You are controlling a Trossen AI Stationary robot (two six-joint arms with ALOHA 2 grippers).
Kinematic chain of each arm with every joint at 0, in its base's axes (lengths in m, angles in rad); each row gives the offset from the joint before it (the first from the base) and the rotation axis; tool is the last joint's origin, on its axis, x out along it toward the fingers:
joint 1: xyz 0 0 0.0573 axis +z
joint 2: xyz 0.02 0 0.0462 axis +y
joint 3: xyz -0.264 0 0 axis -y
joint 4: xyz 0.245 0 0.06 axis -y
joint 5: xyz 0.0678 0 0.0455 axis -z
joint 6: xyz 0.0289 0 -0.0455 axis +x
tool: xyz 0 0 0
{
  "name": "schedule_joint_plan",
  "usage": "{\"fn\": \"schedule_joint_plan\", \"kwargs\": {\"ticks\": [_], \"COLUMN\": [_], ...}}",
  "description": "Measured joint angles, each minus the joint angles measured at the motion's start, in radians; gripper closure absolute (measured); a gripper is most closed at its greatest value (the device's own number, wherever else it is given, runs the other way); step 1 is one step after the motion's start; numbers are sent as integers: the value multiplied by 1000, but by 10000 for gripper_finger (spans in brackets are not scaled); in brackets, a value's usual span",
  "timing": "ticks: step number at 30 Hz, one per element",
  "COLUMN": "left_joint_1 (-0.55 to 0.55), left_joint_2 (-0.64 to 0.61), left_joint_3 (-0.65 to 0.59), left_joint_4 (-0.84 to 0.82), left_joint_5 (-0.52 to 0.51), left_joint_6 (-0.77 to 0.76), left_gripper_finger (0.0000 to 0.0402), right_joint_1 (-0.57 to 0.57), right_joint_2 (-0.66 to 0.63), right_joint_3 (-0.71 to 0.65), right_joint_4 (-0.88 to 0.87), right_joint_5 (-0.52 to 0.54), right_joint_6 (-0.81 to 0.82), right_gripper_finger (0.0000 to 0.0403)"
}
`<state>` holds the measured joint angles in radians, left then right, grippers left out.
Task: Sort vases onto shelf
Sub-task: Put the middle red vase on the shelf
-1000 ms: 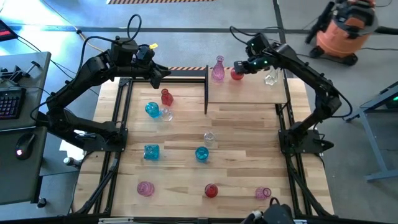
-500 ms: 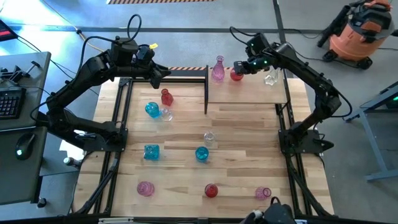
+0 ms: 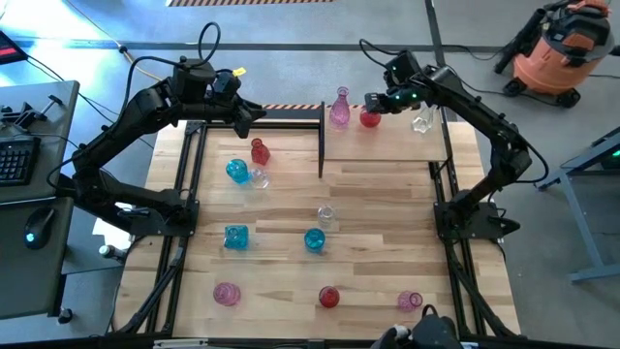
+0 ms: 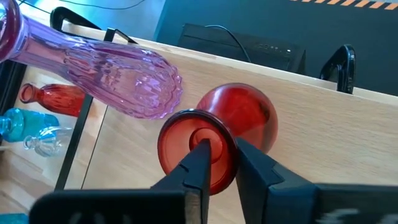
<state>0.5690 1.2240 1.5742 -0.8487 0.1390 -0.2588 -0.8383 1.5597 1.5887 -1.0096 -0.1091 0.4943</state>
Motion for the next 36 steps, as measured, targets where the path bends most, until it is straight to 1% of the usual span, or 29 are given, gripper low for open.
{"fn": "schedule_joint_plan", "kwargs": {"ticks": [36], "left_joint_1": [0], "left_joint_2": [0], "left_joint_3": [0], "left_joint_4": [0], "left_joint_5": [0], "left_joint_6": [0], "left_gripper_finger": [289], "right_joint_1": [-13], "right_joint_2": [11], "right_joint_3": [0], "right_joint_4": [42], "right_joint_5": [-7], "right_joint_6": [6], "right_gripper_finger": [335]}}
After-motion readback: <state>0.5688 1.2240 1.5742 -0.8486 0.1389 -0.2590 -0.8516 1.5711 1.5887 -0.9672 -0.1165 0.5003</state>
